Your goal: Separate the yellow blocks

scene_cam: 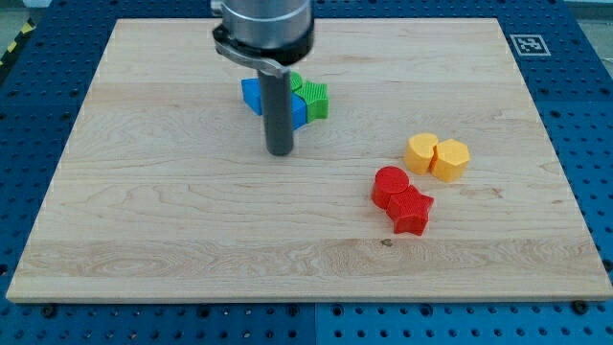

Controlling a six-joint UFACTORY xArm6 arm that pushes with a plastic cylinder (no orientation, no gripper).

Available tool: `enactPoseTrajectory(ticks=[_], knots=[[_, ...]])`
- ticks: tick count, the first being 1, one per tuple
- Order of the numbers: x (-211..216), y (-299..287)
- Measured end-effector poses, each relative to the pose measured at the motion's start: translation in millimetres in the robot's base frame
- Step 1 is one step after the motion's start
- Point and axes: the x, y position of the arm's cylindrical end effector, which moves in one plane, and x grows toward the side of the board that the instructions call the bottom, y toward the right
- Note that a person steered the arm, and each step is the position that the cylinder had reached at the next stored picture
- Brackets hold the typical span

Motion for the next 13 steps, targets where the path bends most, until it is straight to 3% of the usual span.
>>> enactPoseTrajectory(ticks=[3,4,9,11,13], knots=[[-40,173],[-35,232],[53,215],[-15,225],[20,177]])
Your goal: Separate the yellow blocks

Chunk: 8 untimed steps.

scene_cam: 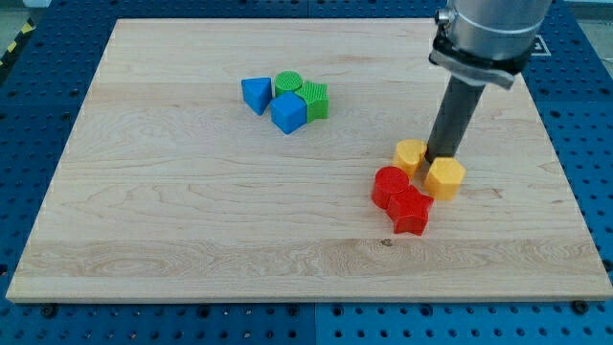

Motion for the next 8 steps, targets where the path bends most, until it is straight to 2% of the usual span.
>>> enactPoseTrajectory(ticks=[1,2,4,8], knots=[[29,0],[39,0],[-1,21],[-51,-63]])
